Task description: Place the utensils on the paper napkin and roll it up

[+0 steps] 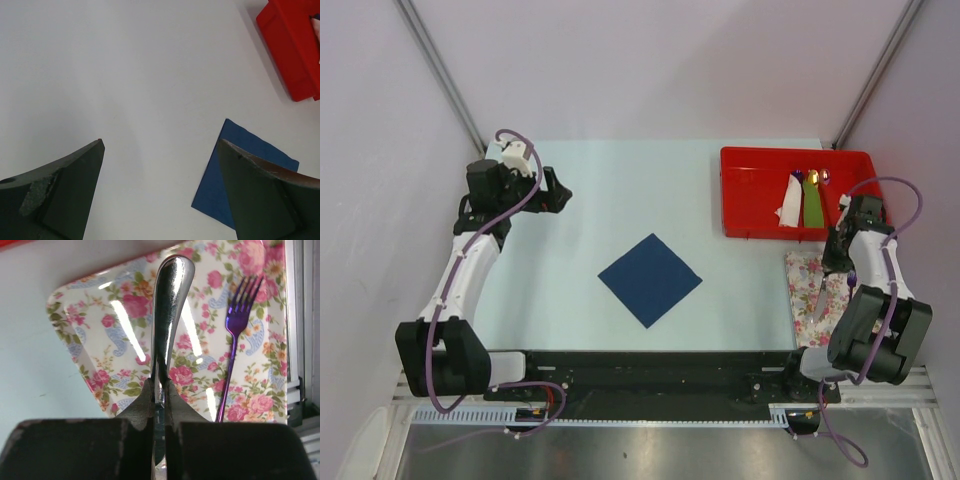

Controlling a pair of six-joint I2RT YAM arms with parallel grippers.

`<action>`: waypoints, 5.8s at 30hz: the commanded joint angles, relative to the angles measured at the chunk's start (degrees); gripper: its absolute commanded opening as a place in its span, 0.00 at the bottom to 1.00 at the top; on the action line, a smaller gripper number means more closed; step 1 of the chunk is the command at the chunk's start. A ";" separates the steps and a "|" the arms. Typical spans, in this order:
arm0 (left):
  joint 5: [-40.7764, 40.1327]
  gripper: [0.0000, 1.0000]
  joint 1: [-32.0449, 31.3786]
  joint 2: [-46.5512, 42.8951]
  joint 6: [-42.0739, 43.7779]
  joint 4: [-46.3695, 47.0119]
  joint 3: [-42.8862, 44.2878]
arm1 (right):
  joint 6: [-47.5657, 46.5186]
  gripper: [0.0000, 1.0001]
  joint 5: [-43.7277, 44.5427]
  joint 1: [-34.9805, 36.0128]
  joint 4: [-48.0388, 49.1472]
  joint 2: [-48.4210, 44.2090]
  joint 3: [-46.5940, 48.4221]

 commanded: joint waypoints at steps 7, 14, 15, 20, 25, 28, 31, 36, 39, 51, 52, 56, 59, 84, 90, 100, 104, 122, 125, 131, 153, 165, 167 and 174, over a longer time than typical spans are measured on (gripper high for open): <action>1.84 1.00 -0.24 0.64 0.79 2.21 2.46 | -8.82 0.00 3.78 7.34 12.88 -2.18 -2.61; 1.67 1.00 -0.33 0.82 1.23 2.12 2.29 | -11.55 0.00 2.64 7.70 19.12 0.46 -3.93; 1.67 1.00 -0.33 0.99 1.23 2.12 2.29 | -11.73 0.00 1.16 7.78 20.34 1.16 -3.84; 1.75 1.00 -0.33 1.43 1.31 2.39 2.29 | -13.48 0.00 -1.31 8.40 23.08 2.92 -3.49; 2.10 1.00 -0.33 1.70 1.58 2.39 2.02 | -13.40 0.16 -2.02 8.84 19.49 5.12 -0.95; 2.46 1.00 -0.42 1.61 1.67 2.21 1.67 | -12.70 0.54 -5.87 7.18 15.79 2.93 0.55; 2.90 1.00 -0.33 1.43 1.75 2.39 0.89 | -12.87 0.73 -10.01 5.07 12.37 1.25 1.52; 3.33 1.00 -0.24 1.08 1.58 3.44 -0.44 | -16.38 0.75 -16.51 0.41 8.50 1.07 0.73; 3.42 1.00 -0.33 0.99 1.58 3.71 -0.96 | -19.46 0.74 -18.19 -1.62 8.05 2.30 -0.41; 3.16 1.00 -0.24 -1.38 2.81 4.32 -4.22 | -21.48 0.61 -14.32 -5.57 11.74 11.44 -2.96; 2.99 1.00 -0.33 -1.47 4.20 4.24 -4.56 | -21.83 0.60 -13.89 -5.84 11.74 12.40 -2.96; 2.29 1.00 -0.33 -2.52 5.27 4.06 -5.27 | -22.54 0.55 -14.23 -5.93 11.48 13.99 -3.40; 1.67 1.00 -0.24 -2.79 6.06 3.88 -5.80 | -22.45 0.53 -14.41 -5.58 11.74 15.13 -4.01; 0.79 1.00 -0.24 -2.00 6.85 4.76 -6.33 | -23.06 0.00 -18.45 -5.84 14.03 6.19 -9.90; 1.40 1.00 -0.15 -1.91 6.32 5.29 -6.59 | -24.04 0.00 -21.71 -5.93 12.01 -0.76 -9.64; 1.84 1.00 -0.24 -1.20 6.32 5.20 -5.88 | -25.51 0.37 -19.77 -6.97 9.46 1.52 -6.92; 1.75 1.00 -0.24 -1.64 6.76 4.94 -6.50 | -29.74 0.61 -18.72 -11.01 6.12 -0.06 -8.58; 3.60 1.00 -0.24 2.05 8.52 5.82 -2.72 | -27.72 0.44 -13.18 -13.05 16.31 3.62 -18.43; 3.95 1.00 -0.15 2.66 8.87 5.99 -2.55 | -28.25 0.35 -13.44 -13.31 15.96 1.78 -19.22; 4.74 1.00 -0.15 4.33 9.14 5.29 -1.50 | -29.13 0.22 -14.41 -13.66 14.56 0.72 -19.31; 4.13 1.00 -0.07 5.92 9.40 2.91 3.34 | -34.05 0.00 -21.79 -16.38 9.03 7.41 -16.94; 5.10 1.00 -0.94 5.74 8.79 3.79 2.73 | -43.62 0.00 -31.11 -13.05 -1.52 -3.83 -13.69; 5.01 1.00 -1.29 5.74 8.78 3.71 2.81 | -44.68 0.00 -32.42 -12.17 -3.10 -4.98 -13.77; 4.39 1.00 -1.82 5.21 8.96 2.92 2.55 | -49.69 0.00 -34.36 -6.64 -4.26 -9.73 -15.18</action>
